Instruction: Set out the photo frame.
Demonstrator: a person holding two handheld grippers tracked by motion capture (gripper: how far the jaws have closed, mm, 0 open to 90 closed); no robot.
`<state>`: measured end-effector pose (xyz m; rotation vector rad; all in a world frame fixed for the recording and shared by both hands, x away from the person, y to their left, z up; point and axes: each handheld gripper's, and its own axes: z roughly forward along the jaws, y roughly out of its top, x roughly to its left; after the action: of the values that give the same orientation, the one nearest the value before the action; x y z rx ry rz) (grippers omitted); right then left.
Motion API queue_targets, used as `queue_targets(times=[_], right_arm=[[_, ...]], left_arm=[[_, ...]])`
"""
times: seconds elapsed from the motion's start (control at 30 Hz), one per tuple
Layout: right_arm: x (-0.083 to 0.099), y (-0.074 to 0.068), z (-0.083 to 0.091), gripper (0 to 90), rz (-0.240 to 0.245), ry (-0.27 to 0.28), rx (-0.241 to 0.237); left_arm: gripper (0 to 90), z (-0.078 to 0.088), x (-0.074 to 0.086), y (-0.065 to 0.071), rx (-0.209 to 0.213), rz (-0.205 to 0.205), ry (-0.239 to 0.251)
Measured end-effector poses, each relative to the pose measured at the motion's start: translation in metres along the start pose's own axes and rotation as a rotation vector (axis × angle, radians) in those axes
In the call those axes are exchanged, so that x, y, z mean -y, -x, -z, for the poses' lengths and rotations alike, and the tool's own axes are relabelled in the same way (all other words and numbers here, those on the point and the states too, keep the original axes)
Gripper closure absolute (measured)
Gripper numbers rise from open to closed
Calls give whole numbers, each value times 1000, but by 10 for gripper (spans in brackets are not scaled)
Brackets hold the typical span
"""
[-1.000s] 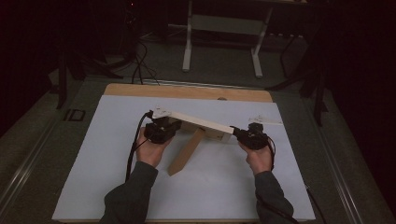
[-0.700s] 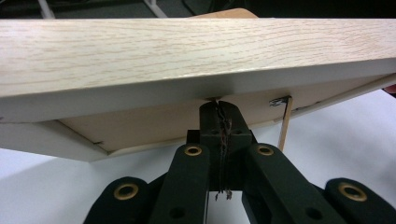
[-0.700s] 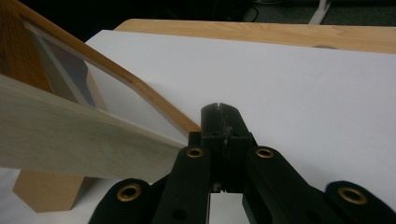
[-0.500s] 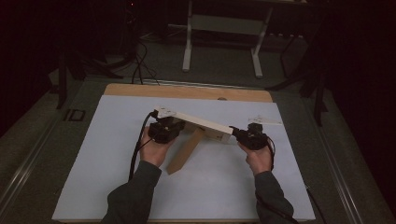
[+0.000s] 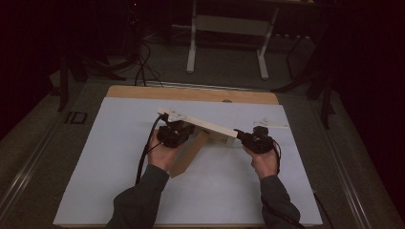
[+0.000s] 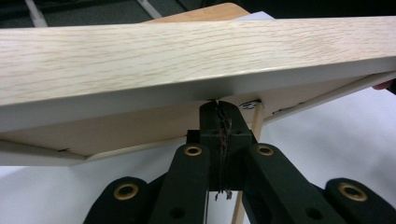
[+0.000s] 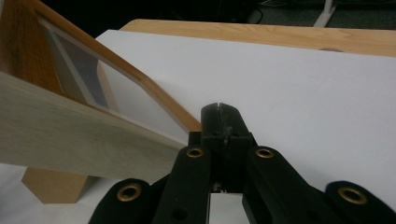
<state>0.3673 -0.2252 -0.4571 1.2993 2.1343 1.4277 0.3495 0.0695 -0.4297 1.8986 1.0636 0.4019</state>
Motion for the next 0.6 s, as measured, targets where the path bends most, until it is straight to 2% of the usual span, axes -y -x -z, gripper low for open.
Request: queue_targets(times=[0.6], right_arm=[[0, -2, 0, 899, 17, -5, -6]], left_arm=[[899, -3, -3, 12, 24, -26, 0]])
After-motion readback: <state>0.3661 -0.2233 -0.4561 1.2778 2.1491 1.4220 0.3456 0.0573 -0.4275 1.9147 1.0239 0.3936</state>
